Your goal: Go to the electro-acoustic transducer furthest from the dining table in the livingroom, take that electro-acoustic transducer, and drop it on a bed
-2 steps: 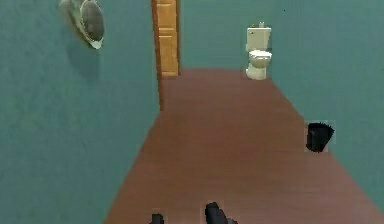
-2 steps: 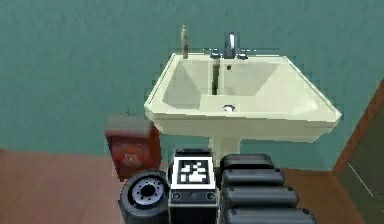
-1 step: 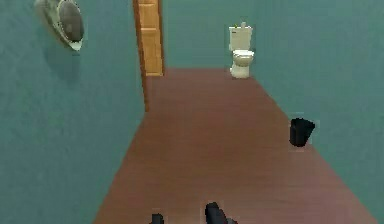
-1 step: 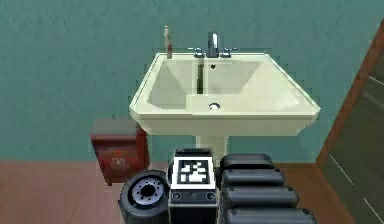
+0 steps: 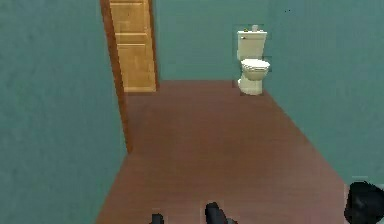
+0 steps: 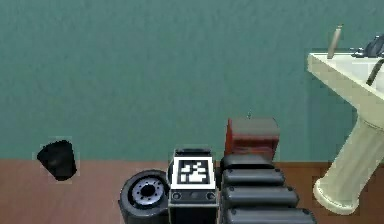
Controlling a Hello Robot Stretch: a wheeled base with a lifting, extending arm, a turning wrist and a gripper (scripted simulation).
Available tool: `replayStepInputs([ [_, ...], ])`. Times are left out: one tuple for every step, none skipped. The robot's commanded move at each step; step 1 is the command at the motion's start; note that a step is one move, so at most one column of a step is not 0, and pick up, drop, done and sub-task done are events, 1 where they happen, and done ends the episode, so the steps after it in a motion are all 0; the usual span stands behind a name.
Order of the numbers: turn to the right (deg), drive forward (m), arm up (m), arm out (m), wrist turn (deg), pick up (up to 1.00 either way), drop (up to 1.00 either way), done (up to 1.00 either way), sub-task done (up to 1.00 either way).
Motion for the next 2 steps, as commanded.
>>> replayStepInputs([
  [0.0,1.0,0.0,0.0,0.0,0.0,0.0,0.0,0.0],
  [-3.0,0.0,0.0,0.0,0.0,0.0,0.0,0.0,0.0],
])
